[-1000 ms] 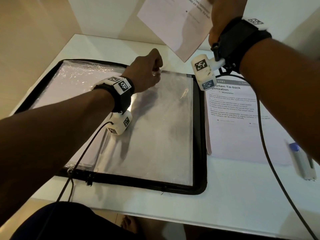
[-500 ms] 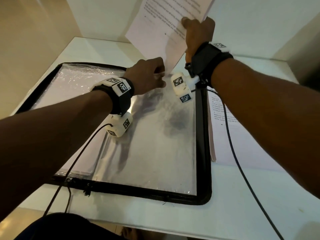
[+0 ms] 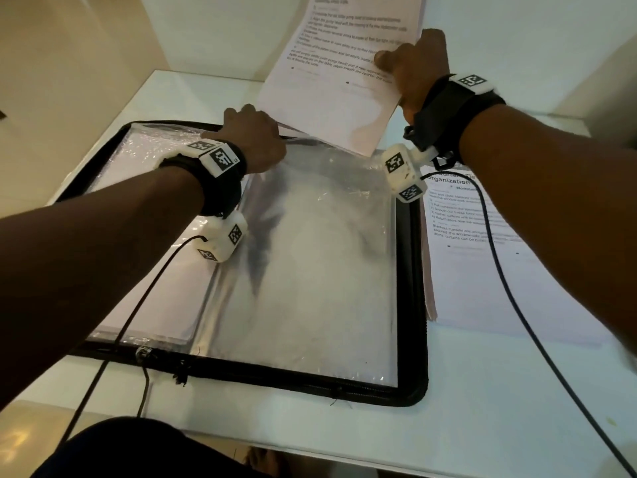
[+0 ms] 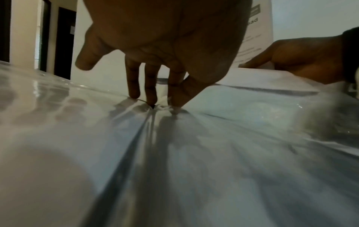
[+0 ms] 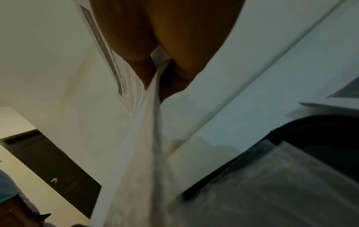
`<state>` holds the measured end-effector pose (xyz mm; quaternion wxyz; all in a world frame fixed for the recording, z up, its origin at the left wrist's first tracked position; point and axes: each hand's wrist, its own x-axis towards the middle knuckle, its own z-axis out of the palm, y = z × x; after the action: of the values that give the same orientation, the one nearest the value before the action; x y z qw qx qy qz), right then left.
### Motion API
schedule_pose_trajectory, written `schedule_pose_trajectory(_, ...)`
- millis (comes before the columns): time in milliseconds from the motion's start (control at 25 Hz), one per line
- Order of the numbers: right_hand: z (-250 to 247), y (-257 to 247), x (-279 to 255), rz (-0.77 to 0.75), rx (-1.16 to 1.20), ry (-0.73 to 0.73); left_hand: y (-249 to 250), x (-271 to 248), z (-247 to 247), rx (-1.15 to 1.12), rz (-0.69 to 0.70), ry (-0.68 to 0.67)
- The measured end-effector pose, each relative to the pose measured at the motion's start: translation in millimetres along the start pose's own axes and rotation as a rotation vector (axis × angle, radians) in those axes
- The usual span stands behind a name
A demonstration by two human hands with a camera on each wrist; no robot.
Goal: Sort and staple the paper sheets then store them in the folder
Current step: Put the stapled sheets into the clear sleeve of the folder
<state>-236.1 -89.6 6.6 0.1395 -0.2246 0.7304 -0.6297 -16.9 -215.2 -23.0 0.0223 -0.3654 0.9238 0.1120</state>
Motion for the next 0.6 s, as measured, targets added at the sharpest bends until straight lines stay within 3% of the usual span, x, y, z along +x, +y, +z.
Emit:
schedule_pose_trajectory(80,-3,-1,-2,-0.029,-0.040,-0.006,-11,4,0,-0.084,-0.016,-0.011)
schedule_pose_trajectory(360,-13,5,0,-0.091,-0.167,-0.100,-27,4,-5,-0.348,-0.068,0.148)
schedule_pose_trajectory(600,-11,1,0,0.007,-0.073,-0.104,-24,0,-3,-0.438,-0.031,0.172)
